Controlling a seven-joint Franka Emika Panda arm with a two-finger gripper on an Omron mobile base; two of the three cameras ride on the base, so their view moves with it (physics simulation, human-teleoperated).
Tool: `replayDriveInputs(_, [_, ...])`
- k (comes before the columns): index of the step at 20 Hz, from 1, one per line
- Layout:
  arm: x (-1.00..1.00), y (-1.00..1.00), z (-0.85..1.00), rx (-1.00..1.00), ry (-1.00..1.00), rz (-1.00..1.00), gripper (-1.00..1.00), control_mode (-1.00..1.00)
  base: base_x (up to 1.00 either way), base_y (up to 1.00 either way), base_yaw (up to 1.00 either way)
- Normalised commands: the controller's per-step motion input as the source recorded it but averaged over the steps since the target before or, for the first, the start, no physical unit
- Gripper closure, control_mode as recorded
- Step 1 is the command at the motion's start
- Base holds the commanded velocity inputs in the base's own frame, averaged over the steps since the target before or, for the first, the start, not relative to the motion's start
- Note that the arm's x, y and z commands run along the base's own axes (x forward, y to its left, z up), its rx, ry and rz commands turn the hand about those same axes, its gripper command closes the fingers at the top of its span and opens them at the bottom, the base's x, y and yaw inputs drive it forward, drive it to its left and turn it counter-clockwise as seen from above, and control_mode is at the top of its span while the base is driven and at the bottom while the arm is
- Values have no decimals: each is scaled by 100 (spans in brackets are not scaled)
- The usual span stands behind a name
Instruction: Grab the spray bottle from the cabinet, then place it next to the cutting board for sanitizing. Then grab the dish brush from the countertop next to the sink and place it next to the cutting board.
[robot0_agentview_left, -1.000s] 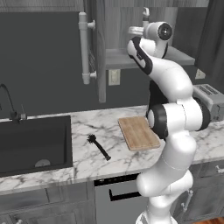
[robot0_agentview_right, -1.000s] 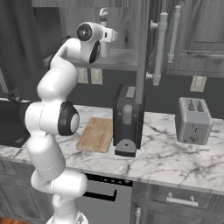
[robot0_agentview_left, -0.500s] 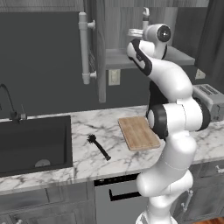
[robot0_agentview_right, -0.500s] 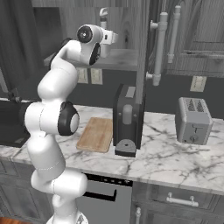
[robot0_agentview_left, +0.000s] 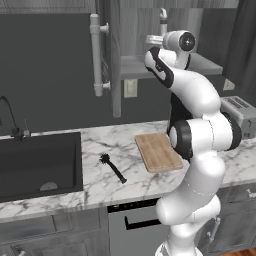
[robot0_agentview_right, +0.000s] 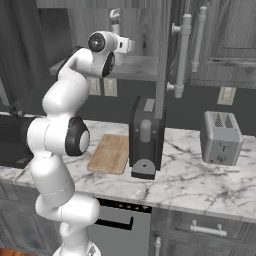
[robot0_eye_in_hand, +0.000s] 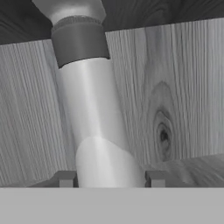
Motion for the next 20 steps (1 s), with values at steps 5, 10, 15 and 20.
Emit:
replayDriveInputs(5, [0, -2, -13, 0, 0, 0, 100, -100, 0, 0, 0])
replayDriveInputs(10, [0, -12, 0, 0, -3, 0, 100, -100, 0, 0, 0])
replayDriveInputs(15, [0, 5, -1, 9, -1, 0, 100, -100, 0, 0, 0])
replayDriveInputs(20, [3, 5, -10, 29, 11, -1, 100, -100, 0, 0, 0])
